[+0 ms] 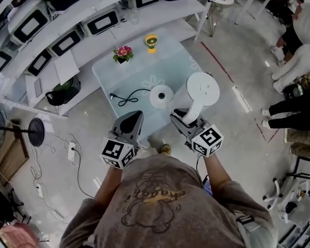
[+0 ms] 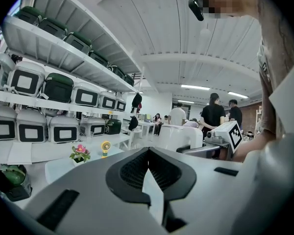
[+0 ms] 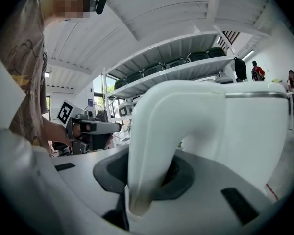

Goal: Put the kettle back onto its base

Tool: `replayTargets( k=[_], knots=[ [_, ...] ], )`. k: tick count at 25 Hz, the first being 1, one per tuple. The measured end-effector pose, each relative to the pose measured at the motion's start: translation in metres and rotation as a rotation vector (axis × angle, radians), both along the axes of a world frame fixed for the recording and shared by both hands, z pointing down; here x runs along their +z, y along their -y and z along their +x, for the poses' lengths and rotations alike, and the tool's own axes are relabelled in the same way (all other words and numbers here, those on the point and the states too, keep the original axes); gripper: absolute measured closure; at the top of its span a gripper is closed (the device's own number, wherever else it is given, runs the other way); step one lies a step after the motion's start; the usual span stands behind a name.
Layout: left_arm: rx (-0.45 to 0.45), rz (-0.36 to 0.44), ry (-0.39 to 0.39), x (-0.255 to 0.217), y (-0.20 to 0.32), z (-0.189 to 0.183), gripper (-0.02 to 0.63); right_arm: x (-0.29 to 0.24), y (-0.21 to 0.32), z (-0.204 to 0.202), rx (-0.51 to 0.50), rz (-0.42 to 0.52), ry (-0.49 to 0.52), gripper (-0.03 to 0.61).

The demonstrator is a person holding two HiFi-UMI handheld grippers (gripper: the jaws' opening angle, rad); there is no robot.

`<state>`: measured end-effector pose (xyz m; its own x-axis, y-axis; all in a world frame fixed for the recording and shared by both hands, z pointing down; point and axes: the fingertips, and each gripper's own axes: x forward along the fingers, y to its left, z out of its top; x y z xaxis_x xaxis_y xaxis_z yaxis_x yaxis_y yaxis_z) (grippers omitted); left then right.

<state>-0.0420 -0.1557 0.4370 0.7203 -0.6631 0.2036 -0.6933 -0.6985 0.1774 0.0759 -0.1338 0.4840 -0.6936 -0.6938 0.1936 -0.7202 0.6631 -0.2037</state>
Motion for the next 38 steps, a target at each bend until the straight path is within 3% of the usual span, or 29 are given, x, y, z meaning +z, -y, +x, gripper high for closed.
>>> replayTargets(
  k=[20, 38],
  knots=[
    [-0.086, -0.042, 0.021, 0.015, 0.040, -0.035, 0.591, 0.057, 0.081, -0.062, -0.196, -0.009, -0.097, 0.485],
    [-0.108, -0.066, 0.060, 0.024, 0.058, -0.053, 0.591, 0.110, 0.102, -0.096, -0.252, -0.027, -0.143, 0.485]
  ],
)
